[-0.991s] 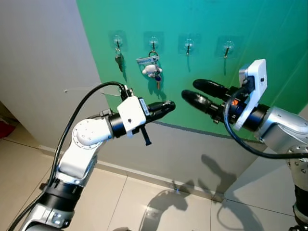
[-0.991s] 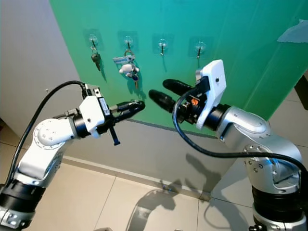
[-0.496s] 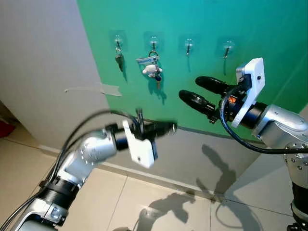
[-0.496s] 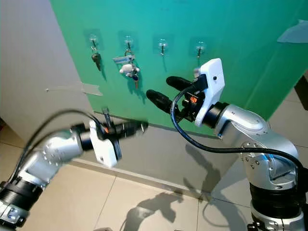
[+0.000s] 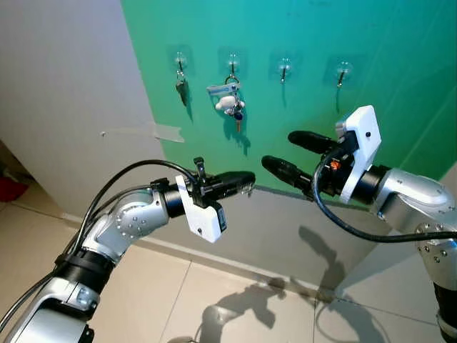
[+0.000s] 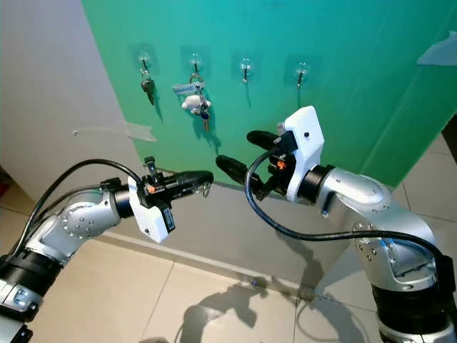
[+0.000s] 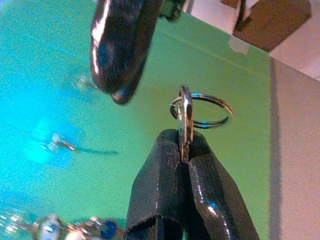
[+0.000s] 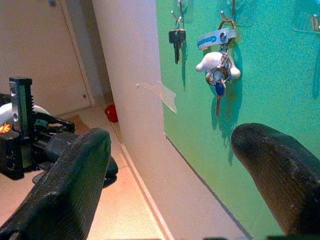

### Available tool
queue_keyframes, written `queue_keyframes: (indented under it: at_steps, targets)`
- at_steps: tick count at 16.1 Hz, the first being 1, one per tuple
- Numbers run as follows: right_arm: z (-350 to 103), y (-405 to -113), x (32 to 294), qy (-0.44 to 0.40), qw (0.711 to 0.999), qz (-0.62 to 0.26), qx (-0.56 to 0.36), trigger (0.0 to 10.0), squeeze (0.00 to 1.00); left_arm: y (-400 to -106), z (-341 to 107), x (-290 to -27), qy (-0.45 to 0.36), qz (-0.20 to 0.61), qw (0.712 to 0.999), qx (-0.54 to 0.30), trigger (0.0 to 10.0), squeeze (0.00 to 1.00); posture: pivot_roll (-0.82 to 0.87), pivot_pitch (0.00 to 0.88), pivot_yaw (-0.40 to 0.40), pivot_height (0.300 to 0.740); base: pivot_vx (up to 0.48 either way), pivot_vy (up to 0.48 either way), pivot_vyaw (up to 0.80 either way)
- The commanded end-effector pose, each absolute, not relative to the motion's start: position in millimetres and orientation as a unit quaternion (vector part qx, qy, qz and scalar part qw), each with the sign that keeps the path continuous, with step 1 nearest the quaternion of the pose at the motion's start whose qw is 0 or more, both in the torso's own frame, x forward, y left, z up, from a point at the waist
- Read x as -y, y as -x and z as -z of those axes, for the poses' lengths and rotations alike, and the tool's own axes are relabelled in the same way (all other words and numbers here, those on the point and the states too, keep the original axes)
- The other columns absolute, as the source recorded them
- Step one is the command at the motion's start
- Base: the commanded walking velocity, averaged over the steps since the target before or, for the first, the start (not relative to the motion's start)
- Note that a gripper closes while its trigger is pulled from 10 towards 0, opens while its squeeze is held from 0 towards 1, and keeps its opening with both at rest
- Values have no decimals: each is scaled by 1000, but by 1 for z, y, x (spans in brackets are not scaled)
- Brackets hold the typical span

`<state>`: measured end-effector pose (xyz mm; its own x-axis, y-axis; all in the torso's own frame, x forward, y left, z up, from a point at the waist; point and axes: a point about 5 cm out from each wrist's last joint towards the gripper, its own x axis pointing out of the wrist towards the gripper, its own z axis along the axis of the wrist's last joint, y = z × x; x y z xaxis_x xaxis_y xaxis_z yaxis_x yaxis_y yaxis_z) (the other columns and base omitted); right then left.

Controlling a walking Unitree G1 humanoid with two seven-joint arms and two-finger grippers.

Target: Hang keys on a hook

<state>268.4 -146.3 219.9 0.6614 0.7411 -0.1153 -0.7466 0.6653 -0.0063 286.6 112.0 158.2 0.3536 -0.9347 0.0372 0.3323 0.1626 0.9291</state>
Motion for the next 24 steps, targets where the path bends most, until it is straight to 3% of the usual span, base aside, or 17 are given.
queue_keyframes:
  at_steps: [1,3,4,6,12,19,21,22,24]
  targets:
    - [-218,-267,147,45,911,-407,-52,10000,1000,-290,-161,-115,-458,463,684,327,0,0,18,0,45,740,0,0,0]
    - [-212,-265,149,86,910,-401,-53,10000,1000,-294,-168,-120,-446,449,699,333,0,0,19,0,43,740,0,0,0]
    - [-214,-263,146,95,910,-404,-16,10000,1000,-298,-177,-123,-412,433,726,340,0,0,18,0,44,740,0,0,0]
    - [-214,-260,141,94,907,-410,24,10000,1000,-298,-184,-121,-386,429,738,348,0,0,15,0,45,740,0,0,0]
    - [-211,-251,129,187,884,-412,118,10000,1000,-298,-193,-124,-362,448,738,351,0,0,13,0,60,740,0,0,0]
    - [-212,-247,115,219,867,-417,165,10000,973,-302,-221,-114,-311,458,742,378,0,0,20,0,77,740,0,0,0]
    - [-217,-245,108,215,863,-418,185,10000,267,-303,-226,-116,-311,453,743,381,0,0,22,0,86,740,0,0,0]
    - [-219,-244,104,215,861,-417,196,10000,0,-304,-228,-116,-311,458,742,378,0,0,25,0,87,740,0,0,0]
    - [-222,-243,99,210,861,-412,210,10000,0,-304,-228,-115,-311,471,737,371,0,0,25,0,89,740,0,0,0]
